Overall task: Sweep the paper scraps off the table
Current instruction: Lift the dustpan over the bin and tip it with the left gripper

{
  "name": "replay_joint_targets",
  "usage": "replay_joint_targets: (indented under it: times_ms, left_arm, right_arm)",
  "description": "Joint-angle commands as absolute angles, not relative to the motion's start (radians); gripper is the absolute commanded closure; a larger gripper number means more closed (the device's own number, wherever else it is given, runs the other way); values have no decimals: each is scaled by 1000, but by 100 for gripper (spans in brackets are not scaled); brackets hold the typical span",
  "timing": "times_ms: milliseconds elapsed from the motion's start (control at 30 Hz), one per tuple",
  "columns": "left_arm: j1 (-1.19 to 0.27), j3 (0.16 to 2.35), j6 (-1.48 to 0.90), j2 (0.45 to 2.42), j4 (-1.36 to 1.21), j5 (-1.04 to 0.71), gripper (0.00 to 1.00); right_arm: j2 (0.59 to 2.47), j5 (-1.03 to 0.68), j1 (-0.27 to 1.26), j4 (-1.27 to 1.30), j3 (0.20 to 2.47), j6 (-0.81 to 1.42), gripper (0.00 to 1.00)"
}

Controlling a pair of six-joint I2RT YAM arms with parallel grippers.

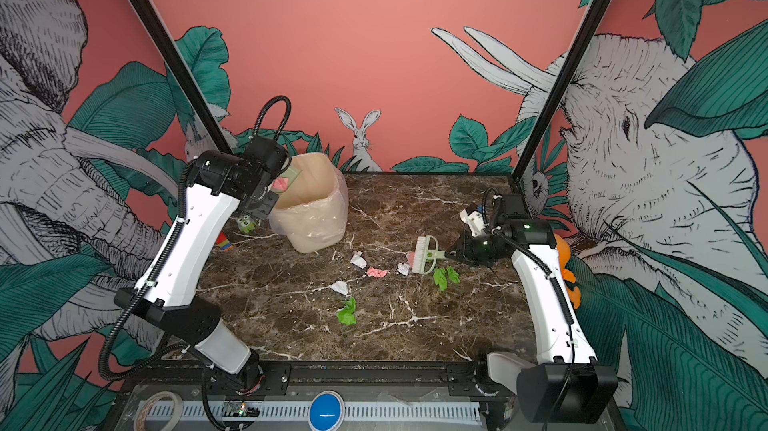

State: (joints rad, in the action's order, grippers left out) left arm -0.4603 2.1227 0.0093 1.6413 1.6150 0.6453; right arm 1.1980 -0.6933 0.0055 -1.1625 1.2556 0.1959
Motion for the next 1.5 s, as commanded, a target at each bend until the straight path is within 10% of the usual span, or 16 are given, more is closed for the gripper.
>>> replay_joint_targets:
  times_ms: [0,967,1467]
  left_arm:
    - [-497,2145,32,1653,1728,755,100]
    - [-695,1728,333,1517,1528,1370,100]
    - [-695,1892,263,1520,1507,1225,100]
  right_arm:
    - [1200,-716,0,-1153,1255,185,100]
    - [1152,-724,0,-1154,1201,194,100]
    - [1130,-690,17,-1165,1193,191,100]
